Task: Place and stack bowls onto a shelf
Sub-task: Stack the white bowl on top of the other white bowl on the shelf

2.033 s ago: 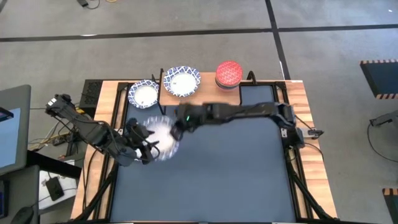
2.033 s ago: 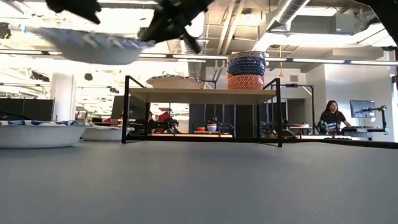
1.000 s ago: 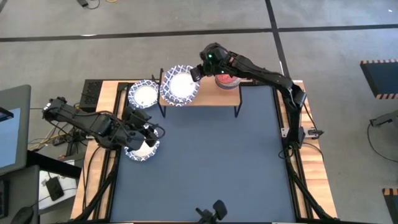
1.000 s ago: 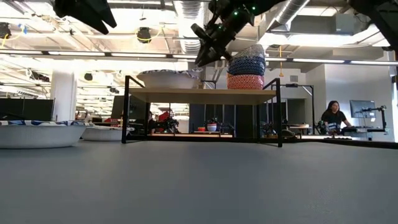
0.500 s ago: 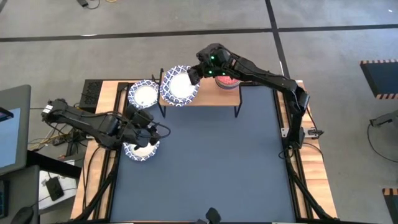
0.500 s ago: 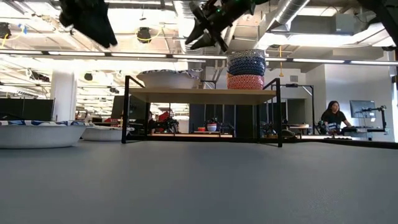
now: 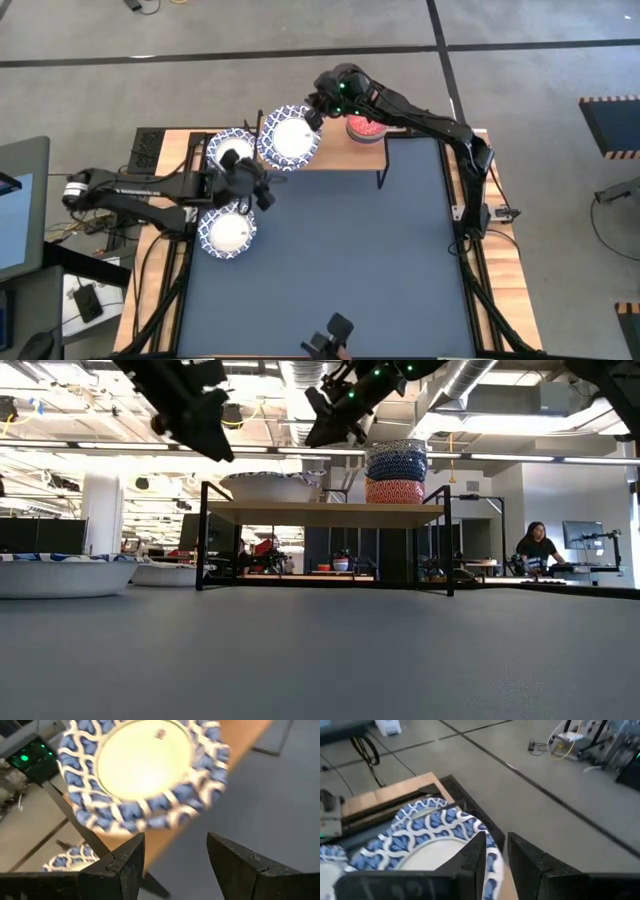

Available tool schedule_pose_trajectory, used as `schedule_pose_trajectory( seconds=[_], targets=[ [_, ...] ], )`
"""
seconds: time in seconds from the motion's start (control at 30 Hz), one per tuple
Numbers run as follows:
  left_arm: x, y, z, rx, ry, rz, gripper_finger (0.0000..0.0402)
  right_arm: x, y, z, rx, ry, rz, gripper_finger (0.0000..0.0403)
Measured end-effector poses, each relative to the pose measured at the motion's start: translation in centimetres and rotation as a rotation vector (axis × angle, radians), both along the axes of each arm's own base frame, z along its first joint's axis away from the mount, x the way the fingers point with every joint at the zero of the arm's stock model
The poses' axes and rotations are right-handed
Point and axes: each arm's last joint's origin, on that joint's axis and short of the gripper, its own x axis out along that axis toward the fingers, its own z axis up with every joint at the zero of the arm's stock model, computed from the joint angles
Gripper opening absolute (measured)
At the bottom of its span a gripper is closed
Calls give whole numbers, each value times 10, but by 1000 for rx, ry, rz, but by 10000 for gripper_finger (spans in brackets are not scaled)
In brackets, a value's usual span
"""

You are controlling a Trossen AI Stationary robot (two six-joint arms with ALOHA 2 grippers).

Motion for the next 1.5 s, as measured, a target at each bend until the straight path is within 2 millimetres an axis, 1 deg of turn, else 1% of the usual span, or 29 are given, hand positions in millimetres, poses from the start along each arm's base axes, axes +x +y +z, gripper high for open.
schedule_pose_trajectory(
  seconds=[0.17,0.27,0.33,0.4,0.47,0.57,0.63,0.77,0.83,0.9,0.97,1.1,1.2,1.37,1.43,1.5],
  targets=[
    [2,31,-6,-42,-53,-7,199,-4,-9,1,-156,86,54,98],
    [3,43,-10,-75,-48,7,199,-5,-11,1,-269,163,106,95],
    [6,50,-14,-73,-39,18,199,-3,-15,-4,-328,209,133,92],
    [8,56,-18,-70,-15,30,199,-2,-17,-9,-342,242,146,88],
    [12,61,-22,-72,-18,42,199,3,-19,-16,-356,260,160,82],
    [15,64,-25,-95,-30,43,199,2,-20,-24,-340,315,180,75],
    [15,63,-25,-115,-43,43,199,4,-16,-23,-372,333,203,72],
    [19,61,-17,-125,-77,31,199,2,-13,-15,-448,367,161,70],
    [20,61,-10,-114,-87,29,199,2,-13,-8,-497,347,115,70],
    [21,62,-3,-104,-105,32,199,-2,-16,1,-517,322,81,70],
    [22,62,4,-89,-117,42,199,-5,-20,3,-525,307,63,70],
    [21,62,18,-69,-99,43,199,-6,-21,0,-466,299,31,70],
    [15,59,31,-93,-68,48,199,-12,-14,7,-353,232,-9,70],
    [-5,49,49,-159,24,33,199,-31,5,37,-150,30,33,70],
    [-18,44,50,-218,64,34,199,-38,12,47,-65,-41,74,70],
    [-31,38,47,-303,87,31,199,-40,21,53,-7,-90,116,70]
  ],
)
